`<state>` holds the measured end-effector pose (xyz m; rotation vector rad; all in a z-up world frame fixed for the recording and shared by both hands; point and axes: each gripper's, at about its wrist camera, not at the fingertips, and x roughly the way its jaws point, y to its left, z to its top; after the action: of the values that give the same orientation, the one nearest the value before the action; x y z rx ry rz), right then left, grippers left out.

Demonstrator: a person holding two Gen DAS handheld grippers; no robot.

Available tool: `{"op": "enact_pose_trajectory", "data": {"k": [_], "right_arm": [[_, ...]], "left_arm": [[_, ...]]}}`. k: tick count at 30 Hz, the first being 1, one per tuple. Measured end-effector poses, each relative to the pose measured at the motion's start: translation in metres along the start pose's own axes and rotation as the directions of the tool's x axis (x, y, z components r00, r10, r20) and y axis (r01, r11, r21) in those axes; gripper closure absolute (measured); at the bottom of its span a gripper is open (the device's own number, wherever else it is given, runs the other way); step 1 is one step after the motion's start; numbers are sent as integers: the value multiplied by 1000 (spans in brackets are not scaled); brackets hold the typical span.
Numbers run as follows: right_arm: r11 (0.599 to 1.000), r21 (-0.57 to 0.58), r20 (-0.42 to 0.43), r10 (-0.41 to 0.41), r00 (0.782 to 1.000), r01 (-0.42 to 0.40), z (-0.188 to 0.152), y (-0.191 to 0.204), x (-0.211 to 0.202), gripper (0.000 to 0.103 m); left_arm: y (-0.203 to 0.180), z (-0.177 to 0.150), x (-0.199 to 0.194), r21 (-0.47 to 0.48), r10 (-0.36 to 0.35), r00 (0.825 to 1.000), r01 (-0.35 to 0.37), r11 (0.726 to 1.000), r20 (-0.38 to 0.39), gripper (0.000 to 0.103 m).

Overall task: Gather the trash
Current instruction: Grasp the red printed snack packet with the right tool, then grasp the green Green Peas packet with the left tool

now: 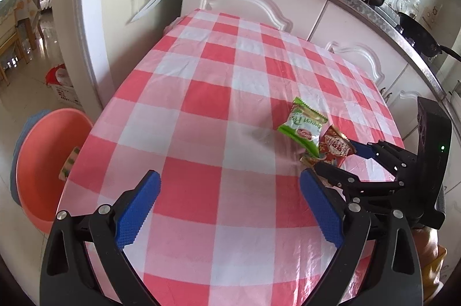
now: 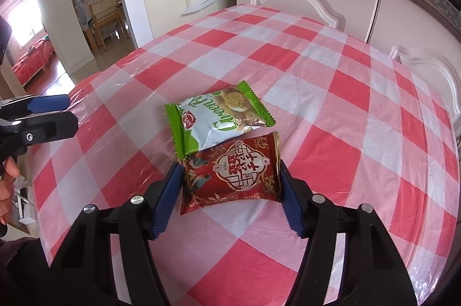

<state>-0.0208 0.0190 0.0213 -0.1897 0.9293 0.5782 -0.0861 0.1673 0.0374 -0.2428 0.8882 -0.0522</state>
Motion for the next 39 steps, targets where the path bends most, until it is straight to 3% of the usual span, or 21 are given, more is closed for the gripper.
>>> {"op": "enact_pose_trajectory", "data": {"k": [6,10,19,33,35,36,37,39], "right_arm": [[998,55,17,6,1000,-7,-3,-15,-8,42],[987,161,53,-3,999,-5,-9,-46,-19,43],[916,393,159,18,987,-80,-26,-108,-42,43],[883,449,198,54,979,-139,-31,-120,-45,43],[883,448,197,53,979,-138,-31,-120,-45,43],[883,449,197,53,979,-138,-31,-120,-45,43],[883,449,197,53,979,-138,-31,-120,-45,43],[881,452,198,52,979,-138,-31,-121,-45,43]], "left_arm": [[-23,9,2,73,-59,998,57,996,31,7],[-43,12,13,148,-110,994,107,983,11,7],[-80,21,53,268,-90,995,96,959,-33,7],[-95,34,89,327,-41,999,49,944,-33,8],[-98,34,93,333,-39,998,51,942,-44,15],[-99,34,95,329,-35,998,50,943,-51,32],[-99,34,97,322,-29,998,46,946,-56,39],[-98,36,99,307,-26,998,40,951,-49,39]]}}
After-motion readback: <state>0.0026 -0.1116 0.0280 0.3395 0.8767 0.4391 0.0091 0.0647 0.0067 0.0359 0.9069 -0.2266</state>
